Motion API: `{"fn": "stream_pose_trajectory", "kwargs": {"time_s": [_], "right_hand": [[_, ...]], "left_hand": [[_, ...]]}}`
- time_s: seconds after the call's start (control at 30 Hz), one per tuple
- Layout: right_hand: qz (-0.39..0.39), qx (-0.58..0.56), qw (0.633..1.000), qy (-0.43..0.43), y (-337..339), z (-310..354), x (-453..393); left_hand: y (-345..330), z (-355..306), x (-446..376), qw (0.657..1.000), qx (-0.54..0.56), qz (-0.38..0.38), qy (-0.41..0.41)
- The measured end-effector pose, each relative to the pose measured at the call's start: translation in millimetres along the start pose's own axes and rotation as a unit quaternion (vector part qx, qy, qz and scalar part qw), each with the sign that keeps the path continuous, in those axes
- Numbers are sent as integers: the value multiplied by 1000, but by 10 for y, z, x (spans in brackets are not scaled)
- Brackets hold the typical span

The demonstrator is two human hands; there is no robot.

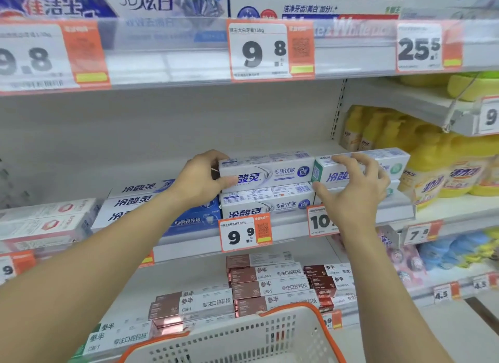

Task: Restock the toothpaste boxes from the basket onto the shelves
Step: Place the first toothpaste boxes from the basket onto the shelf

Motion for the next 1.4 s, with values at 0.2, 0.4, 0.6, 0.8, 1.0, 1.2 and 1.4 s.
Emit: {"fn": "stream_pose_trajectory", "kwargs": {"time_s": [0.2,0.4,0.6,0.8,1.0,1.2,1.4], "right_hand": [[13,-3,1000,-3,30,35,19],[56,-1,998,-13,48,27,-6],[92,-15,996,-3,56,40,9],[46,-67,996,32,218,195,110],[56,-133,983,116,150,533,620],[539,58,840,-17,-1044,-417,2540],[644,208,694,-245,-1230,-1878,4341]], "left_hand": [[6,-94,205,998,-38,26,-34],[-6,-171,257,996,-53,60,-35],[-67,-184,267,994,-80,68,-33],[-19,-255,388,990,-125,29,-64],[-3,-356,1504,965,34,-192,-175],[-1700,1340,2979,971,82,179,139],[-2545,2313,4198,882,106,263,376]]}}
Point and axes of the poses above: each hand's wrist, its own x-axis away from the middle knuckle, its own y-axis out of the back of the hand, z = x × y, the point moved 8 cm from there along -x, towards the middle knuckle, and after that the axes turned 6 degrees about -y, right-handed, at the moved point
